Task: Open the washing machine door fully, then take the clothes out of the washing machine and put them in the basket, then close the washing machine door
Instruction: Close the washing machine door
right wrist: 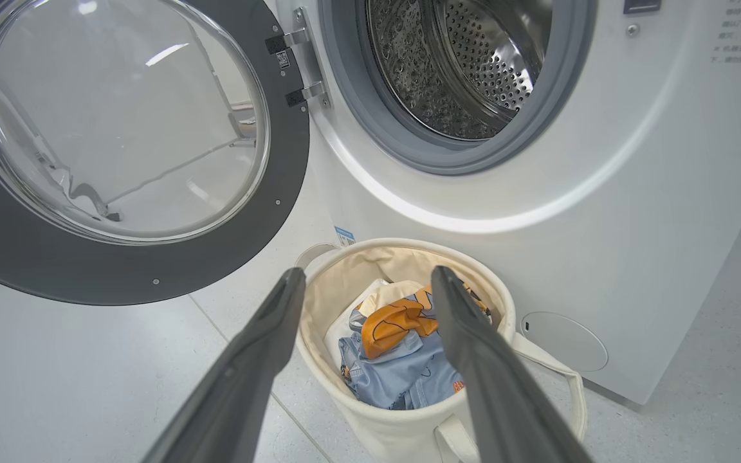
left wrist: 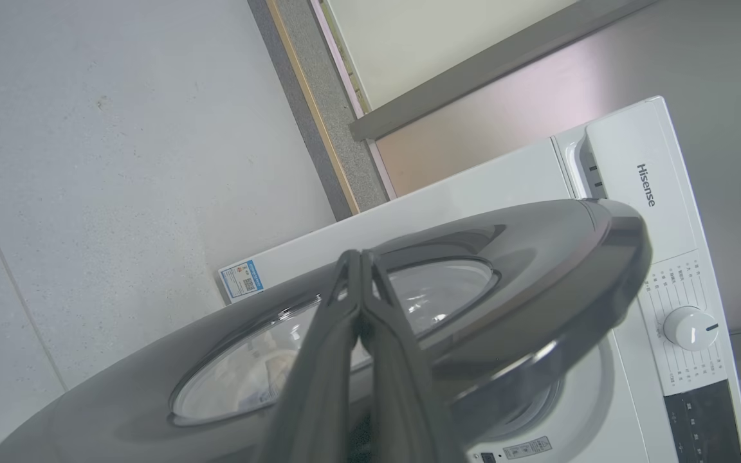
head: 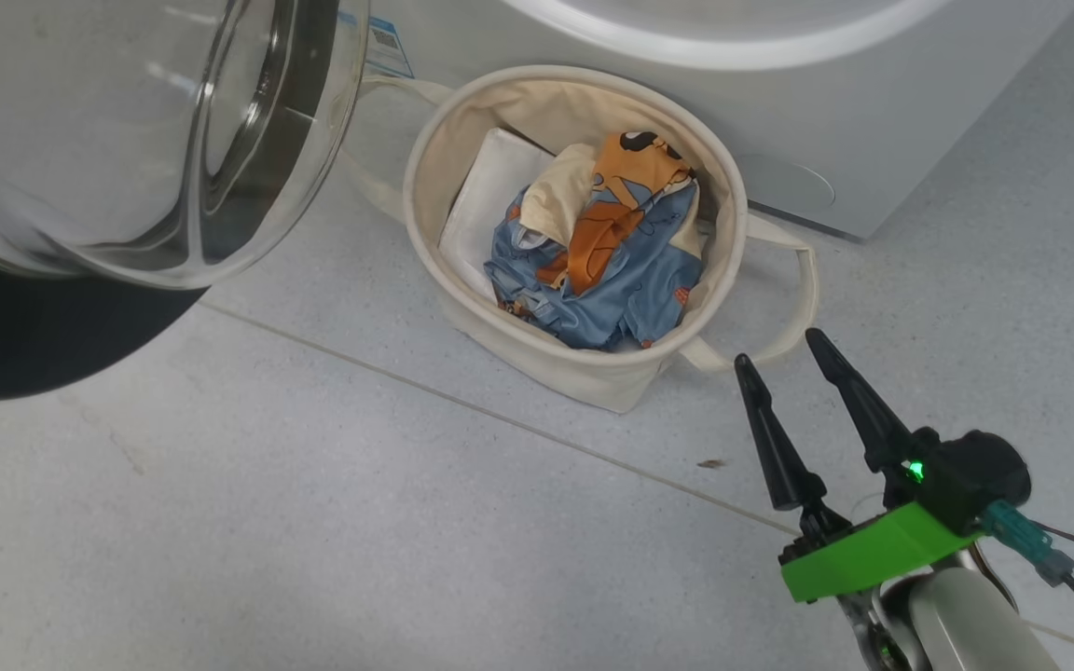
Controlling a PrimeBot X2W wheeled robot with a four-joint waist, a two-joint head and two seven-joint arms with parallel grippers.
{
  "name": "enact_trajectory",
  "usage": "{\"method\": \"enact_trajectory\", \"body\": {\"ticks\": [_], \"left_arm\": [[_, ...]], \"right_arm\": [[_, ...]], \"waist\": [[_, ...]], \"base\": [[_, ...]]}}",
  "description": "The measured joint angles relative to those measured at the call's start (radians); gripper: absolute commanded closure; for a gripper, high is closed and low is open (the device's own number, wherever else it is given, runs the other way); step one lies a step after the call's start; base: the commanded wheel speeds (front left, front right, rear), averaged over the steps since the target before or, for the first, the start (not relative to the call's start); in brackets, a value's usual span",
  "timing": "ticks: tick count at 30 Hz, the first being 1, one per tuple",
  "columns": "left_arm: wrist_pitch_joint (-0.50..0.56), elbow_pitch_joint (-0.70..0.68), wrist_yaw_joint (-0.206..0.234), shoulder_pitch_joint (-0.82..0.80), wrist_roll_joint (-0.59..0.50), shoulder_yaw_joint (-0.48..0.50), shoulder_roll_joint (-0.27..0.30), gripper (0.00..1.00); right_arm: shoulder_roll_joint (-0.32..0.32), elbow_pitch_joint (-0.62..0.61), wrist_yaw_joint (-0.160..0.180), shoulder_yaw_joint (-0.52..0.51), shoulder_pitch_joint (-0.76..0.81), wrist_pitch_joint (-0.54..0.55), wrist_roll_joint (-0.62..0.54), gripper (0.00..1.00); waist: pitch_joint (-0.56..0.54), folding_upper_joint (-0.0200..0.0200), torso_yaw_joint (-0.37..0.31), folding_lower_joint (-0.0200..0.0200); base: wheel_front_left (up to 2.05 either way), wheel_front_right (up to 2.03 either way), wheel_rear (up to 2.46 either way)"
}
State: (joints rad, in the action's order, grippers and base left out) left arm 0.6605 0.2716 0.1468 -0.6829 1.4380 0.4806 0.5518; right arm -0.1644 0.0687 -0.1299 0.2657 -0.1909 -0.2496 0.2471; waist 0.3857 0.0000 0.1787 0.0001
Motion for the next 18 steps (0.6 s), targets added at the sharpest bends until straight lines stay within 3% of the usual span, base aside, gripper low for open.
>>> {"method": "enact_trajectory", "body": {"ticks": [2,9,18], "left_arm": [[0.021,-0.036,0.02,0.018,0.002,-0.011,-0.008,1.0],[0.085,-0.106,0.02,0.071,-0.001,-0.09,-0.02,1.0],[0.15,-0.185,-0.035,0.141,-0.016,-0.215,-0.055,1.0]], "right_arm": [[0.0,0.001,0.0,0.0,0.0,0.0,0.0,0.0],[0.002,0.005,0.0,0.001,-0.006,0.0,0.001,0.0],[0.029,0.027,0.0,0.003,-0.009,0.0,0.001,0.0]], "waist": [[-0.002,0.0,0.001,0.0],[-0.014,0.0,0.005,0.0],[-0.062,0.0,0.0,0.0]], "base": [[0.0,0.0,0.0],[0.0,0.0,0.0],[0.0,0.0,0.0]]}}
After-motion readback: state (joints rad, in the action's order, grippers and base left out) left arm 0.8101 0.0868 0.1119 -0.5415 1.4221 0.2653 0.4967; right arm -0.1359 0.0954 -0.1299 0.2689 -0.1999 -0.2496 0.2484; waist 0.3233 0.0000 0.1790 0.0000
